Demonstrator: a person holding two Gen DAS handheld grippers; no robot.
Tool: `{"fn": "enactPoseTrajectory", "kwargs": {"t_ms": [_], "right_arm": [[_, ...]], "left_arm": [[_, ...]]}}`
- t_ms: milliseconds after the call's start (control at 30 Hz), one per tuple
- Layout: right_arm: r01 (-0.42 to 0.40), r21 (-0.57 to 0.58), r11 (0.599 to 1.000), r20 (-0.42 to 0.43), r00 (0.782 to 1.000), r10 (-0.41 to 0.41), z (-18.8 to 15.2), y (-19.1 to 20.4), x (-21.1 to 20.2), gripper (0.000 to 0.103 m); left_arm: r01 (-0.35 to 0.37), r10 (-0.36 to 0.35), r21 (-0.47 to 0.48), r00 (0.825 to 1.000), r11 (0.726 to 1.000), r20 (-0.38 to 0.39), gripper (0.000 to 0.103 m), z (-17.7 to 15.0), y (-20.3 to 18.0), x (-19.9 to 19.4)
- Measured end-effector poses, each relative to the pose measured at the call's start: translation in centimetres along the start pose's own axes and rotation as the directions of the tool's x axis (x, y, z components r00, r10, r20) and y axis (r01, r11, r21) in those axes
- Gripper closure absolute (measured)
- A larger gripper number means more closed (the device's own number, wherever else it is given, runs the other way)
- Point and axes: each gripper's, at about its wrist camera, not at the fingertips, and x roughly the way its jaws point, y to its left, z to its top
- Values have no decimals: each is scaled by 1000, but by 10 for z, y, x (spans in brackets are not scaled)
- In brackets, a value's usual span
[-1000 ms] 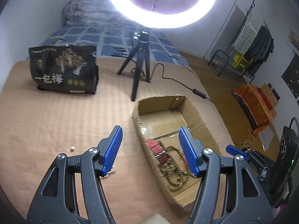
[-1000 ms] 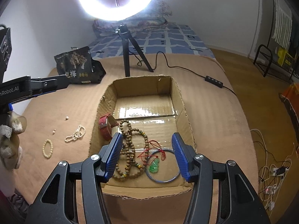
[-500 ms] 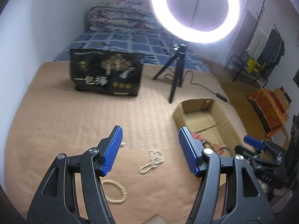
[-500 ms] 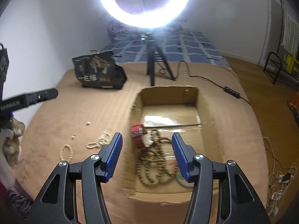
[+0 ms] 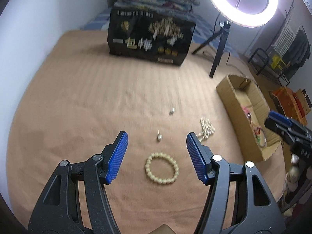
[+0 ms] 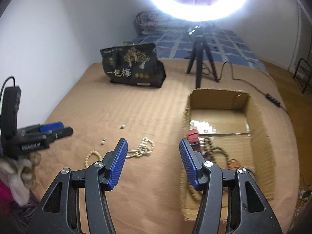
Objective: Organize jewelry
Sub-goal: 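Move both tools back toward the cream bracelet and pearl necklace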
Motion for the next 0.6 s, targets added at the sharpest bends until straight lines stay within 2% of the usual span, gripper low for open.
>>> {"fn": "enactPoseTrajectory", "kwargs": {"t_ms": [167,333,400,533,600], "right_arm": [[-28,-6,1000,-42,999,28,4,14,23,49],[-59,12,998,-86,994,60,7,23,46,49],[-67,6,998,-104,992,68,7,27,54,49],[-82,2,997,-155,985,81,3,32,72,49],[-84,16,996,-183,979,86,0,32,81,49]], "left_arm": [[-11,14,50,998,999,-65,39,-19,-7,22],[-12,18,53,994,998,-107,39,-32,-5,36],[-18,25,56,993,998,-116,47,-34,-3,40],[-12,16,29,988,999,-153,51,-40,6,49],[-5,7,15,986,1000,-166,58,-42,10,51]]}}
